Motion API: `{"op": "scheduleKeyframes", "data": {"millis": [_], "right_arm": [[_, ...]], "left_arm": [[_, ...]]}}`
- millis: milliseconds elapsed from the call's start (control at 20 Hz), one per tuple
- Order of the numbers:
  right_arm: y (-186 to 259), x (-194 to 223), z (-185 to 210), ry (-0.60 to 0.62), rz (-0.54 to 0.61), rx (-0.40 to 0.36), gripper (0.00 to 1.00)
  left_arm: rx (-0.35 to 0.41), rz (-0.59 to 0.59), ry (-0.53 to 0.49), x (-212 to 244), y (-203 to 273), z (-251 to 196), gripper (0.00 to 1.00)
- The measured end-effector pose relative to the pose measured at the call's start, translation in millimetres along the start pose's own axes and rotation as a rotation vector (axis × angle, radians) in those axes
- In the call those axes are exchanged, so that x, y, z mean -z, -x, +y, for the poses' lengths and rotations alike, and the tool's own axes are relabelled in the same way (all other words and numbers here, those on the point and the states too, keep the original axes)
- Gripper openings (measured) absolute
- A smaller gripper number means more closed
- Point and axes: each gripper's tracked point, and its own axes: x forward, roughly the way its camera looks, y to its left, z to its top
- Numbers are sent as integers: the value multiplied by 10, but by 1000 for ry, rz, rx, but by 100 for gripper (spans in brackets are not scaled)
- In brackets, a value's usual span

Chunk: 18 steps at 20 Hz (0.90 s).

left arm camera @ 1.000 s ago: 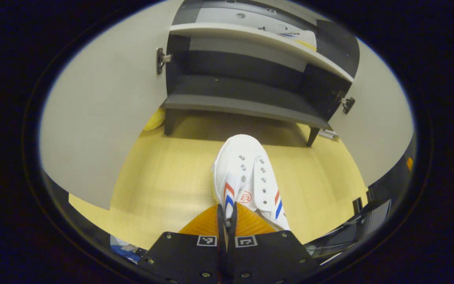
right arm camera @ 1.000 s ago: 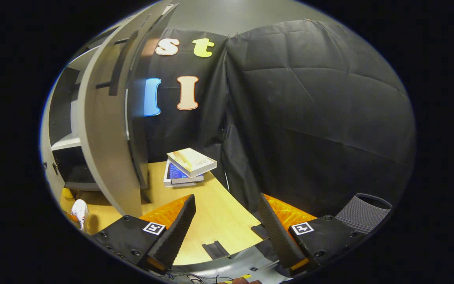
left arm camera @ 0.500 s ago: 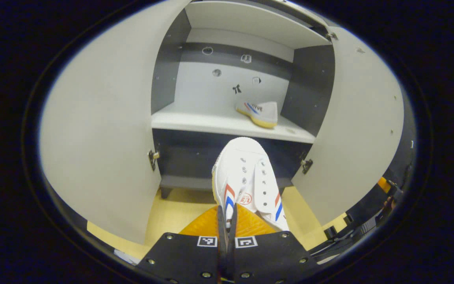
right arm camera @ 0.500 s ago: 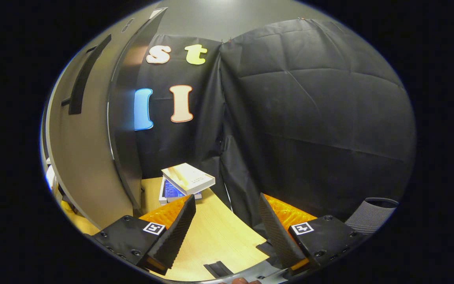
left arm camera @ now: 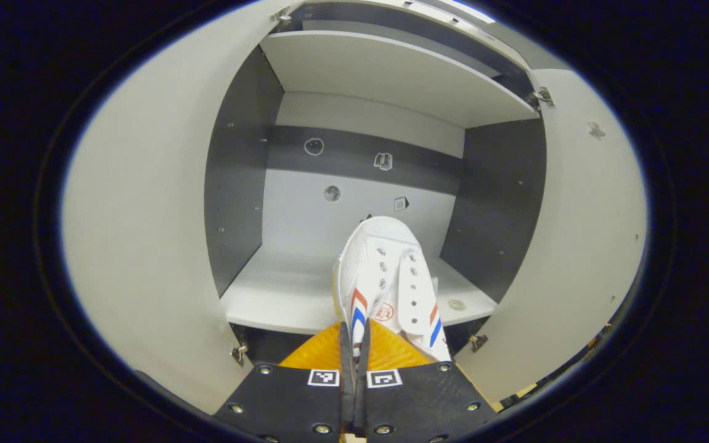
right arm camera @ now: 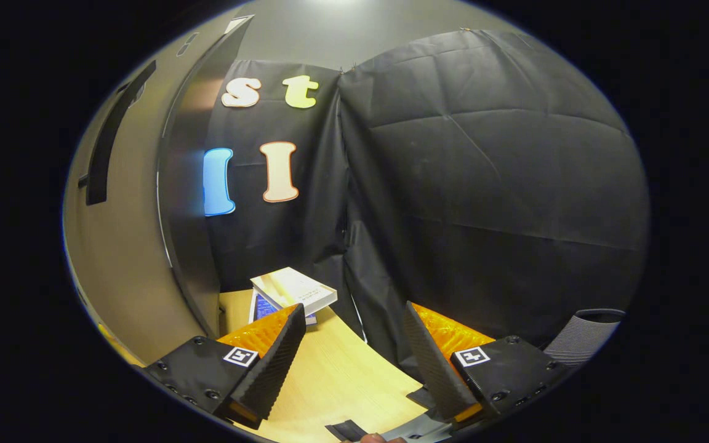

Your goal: Grab one shoe with the right hand and put it into the shoe cabinet, grab the other shoe with the left hand and put it into the shoe cabinet; then close the right door with the right hand and the left door with the left hand.

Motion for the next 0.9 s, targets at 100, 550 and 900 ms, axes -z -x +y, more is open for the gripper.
{"op": "scheduleKeyframes", "data": {"millis": [100, 550, 900], "right_arm": [[3, -9, -37, -2, 2, 9, 97], [-96, -36, -91, -24, 7, 30, 97], [-174, -76, -111, -41, -26, 41, 100]], "left_arm": [[-11, -16, 7, -18, 21, 11, 0], [-59, -25, -1, -23, 39, 19, 1], [-66, 36, -32, -24, 10, 44, 1]]}}
